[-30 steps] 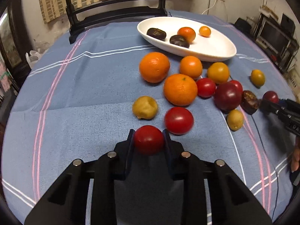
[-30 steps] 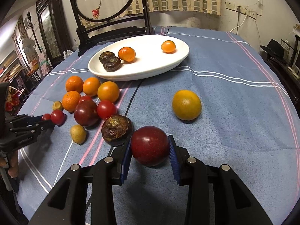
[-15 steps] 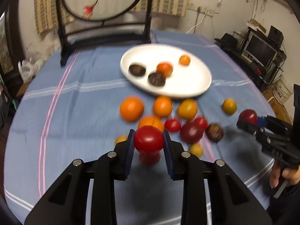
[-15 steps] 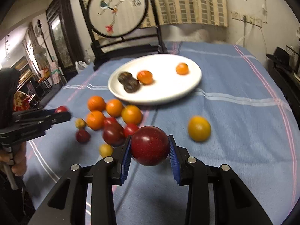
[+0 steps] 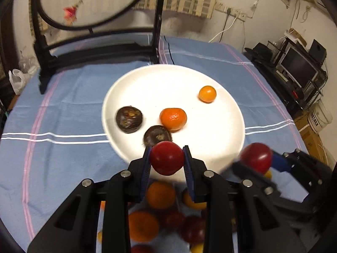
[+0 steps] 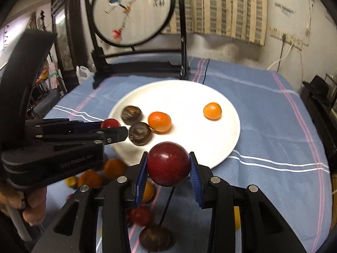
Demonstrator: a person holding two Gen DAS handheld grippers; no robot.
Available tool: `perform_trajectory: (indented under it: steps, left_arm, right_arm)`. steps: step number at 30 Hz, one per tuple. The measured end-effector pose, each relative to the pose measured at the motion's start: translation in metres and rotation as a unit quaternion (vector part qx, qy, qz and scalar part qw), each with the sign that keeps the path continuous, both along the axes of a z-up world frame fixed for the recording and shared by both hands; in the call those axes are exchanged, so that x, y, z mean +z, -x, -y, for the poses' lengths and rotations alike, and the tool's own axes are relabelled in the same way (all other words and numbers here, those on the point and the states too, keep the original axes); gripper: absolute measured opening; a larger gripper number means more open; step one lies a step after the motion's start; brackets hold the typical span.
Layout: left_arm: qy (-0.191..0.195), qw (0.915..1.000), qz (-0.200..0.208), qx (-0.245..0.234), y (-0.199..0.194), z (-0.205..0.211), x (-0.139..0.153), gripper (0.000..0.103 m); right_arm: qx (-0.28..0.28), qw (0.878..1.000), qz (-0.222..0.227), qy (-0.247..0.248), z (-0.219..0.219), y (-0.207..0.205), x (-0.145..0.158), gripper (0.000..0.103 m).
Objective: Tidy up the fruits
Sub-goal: 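Carry both fruits over the white plate and open both tools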
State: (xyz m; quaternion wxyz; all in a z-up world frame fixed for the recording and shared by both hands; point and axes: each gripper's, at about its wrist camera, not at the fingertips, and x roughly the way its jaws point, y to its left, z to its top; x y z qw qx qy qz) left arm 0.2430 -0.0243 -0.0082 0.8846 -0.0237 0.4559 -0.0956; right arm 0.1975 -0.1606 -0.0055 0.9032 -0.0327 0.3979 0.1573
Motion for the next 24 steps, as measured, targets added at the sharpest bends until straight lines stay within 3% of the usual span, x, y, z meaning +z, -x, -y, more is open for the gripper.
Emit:
perform_trajectory:
  steps: [11, 12, 13, 14, 16, 20, 24]
  left_arm:
    - [-0.007, 0.9994, -0.032, -0.013, -0.039, 0.027, -0.032, 0.029]
    - [-0.01, 0.9994, -0.03, -0.011, -0.041, 0.029, -0.032, 0.029]
    - [-0.012, 0.9995, -0.029, -0.008, -0.042, 0.03, -0.032, 0.036]
    - [-0.01, 0.9995, -0.029, -0.002, -0.044, 0.031, -0.031, 0.04]
    - [-0.004, 0.9996, -0.027, 0.009, -0.044, 0.029, -0.028, 0.068]
    - [-0.015, 0.9999, -0.006, 0.005, -0.028, 0.022, -0.017, 0.07]
    - [-0.018, 0.9992, 0.023, 0.026, -0.002, 0.004, -0.006, 0.082]
  right_arm:
    - [-0.004, 1.0, -0.026, -0.003, 0.014, -0.034, -0.031, 0.039]
    - [-0.005, 1.0, -0.023, -0.005, 0.015, -0.035, -0.031, 0.05]
    - [-0.007, 1.0, -0.017, -0.007, 0.016, -0.035, -0.03, 0.065]
    - [-0.015, 1.0, -0.005, -0.004, 0.018, -0.032, -0.028, 0.067]
    - [-0.012, 1.0, -0.001, 0.002, 0.019, -0.03, -0.024, 0.067]
    - [-0.012, 1.0, 0.005, -0.01, 0.023, -0.022, -0.015, 0.067]
    - [-0.008, 1.0, 0.01, -0.002, 0.022, -0.012, -0.011, 0.069]
